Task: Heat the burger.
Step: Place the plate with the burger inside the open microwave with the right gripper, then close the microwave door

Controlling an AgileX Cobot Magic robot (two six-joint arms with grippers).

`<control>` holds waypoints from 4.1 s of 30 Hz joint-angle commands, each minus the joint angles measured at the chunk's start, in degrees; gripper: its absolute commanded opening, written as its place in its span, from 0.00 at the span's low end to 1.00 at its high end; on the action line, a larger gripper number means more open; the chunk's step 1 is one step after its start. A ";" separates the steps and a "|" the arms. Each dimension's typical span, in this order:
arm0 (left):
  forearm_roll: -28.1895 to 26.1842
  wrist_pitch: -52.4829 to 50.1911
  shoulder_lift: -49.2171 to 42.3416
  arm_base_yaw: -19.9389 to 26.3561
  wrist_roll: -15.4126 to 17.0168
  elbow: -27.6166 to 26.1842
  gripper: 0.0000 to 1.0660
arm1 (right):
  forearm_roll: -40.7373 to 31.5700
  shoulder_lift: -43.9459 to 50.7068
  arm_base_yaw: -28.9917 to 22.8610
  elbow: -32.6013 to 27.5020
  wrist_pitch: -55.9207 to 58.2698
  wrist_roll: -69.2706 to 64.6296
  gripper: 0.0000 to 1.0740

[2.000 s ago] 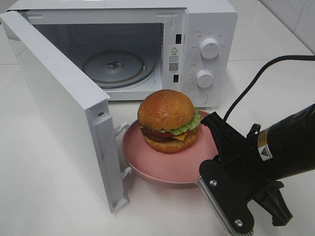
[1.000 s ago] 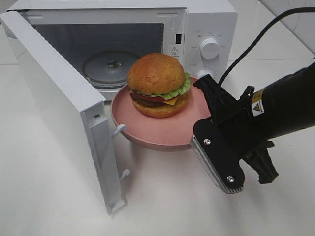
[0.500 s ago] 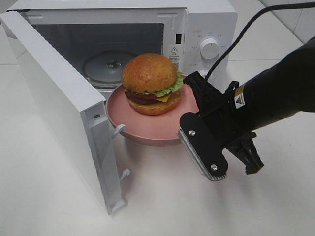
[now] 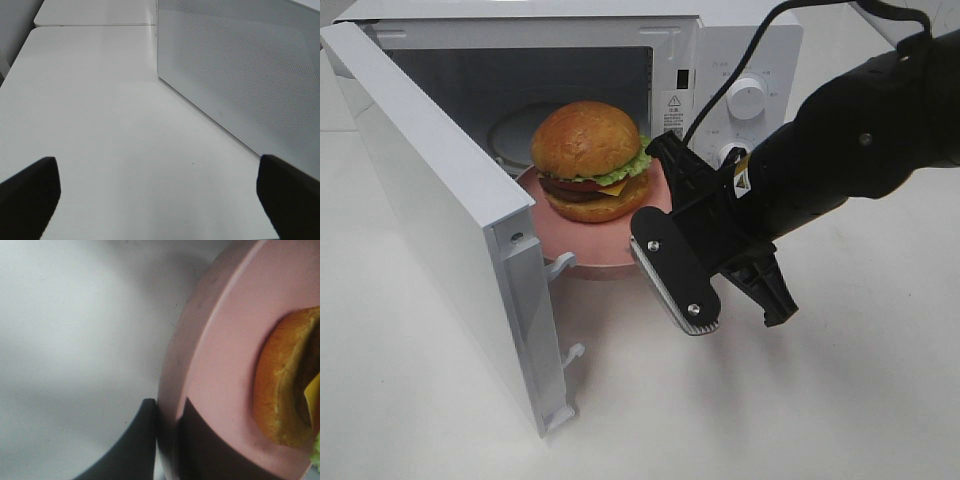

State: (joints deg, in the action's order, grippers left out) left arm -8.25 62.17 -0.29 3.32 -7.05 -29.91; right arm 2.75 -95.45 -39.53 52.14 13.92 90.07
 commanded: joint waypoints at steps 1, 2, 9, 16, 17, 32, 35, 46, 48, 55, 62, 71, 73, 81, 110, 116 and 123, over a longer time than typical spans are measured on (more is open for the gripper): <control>-0.06 -0.69 -0.86 0.23 0.06 0.23 0.94 | -0.23 -0.63 -0.34 2.18 -3.78 0.46 0.06; -0.06 -0.69 -0.86 0.23 0.06 0.23 0.94 | -0.23 -1.03 -0.34 2.81 -3.78 0.46 0.06; -0.06 -0.69 -0.86 0.23 0.06 0.23 0.94 | -0.34 -4.30 -0.34 7.39 -3.15 0.23 0.07; -0.06 -0.69 -0.86 0.23 0.06 0.23 0.94 | -0.34 -6.99 -0.34 11.46 -2.58 -0.23 0.07; -0.06 -0.69 -0.86 0.23 0.06 0.23 0.94 | -0.29 -7.96 -0.34 12.89 -2.52 -1.32 0.07; -0.06 -0.69 -0.86 0.23 0.06 0.23 0.94 | -0.11 -14.67 -0.34 19.82 -2.98 -4.70 0.07; -0.06 -0.69 -0.86 0.23 0.06 0.23 0.94 | -0.11 -15.41 -0.34 20.91 -3.27 -4.98 0.07; -0.06 -0.69 -0.86 0.23 0.06 0.23 0.94 | 4.93 -19.60 -0.17 26.87 -2.41 -14.73 0.07; -0.06 -0.69 -0.86 0.23 0.06 0.23 0.94 | 6.42 -20.45 -0.17 28.02 -2.18 -17.19 0.07; -0.06 -0.69 -0.86 0.23 0.06 0.23 0.94 | 9.40 -23.61 -0.17 32.03 0.29 -22.06 0.07; -0.06 -0.69 -0.86 0.23 0.06 0.23 0.94 | 15.30 -27.79 -0.17 38.73 4.47 -32.43 0.07; -0.06 -0.69 -0.86 0.23 0.06 0.23 0.94 | 20.00 -29.34 -0.17 41.54 5.10 -36.55 0.07; -0.06 -0.69 -0.86 0.23 0.06 0.23 0.94 | 21.31 -30.71 -0.17 42.91 6.70 -37.47 0.07; -0.06 -0.69 -0.86 0.23 0.06 0.23 0.94 | 21.26 -32.09 -0.17 43.95 6.53 -37.99 0.09; -0.06 -0.69 -0.86 0.23 0.06 0.23 0.94 | 22.40 -32.09 -0.17 43.95 5.56 -43.89 0.44; -0.06 -0.69 -0.86 0.23 0.06 0.23 0.94 | 22.40 -31.51 -0.23 43.77 6.19 -45.38 0.55; -0.06 -0.69 -0.86 0.23 0.06 0.23 0.94 | 22.40 -29.51 -0.23 42.74 6.13 -45.78 0.69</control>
State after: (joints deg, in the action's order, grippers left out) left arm -8.25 62.17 -0.29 3.32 -7.05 -29.91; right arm 24.69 -125.82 -39.88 95.00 19.71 44.92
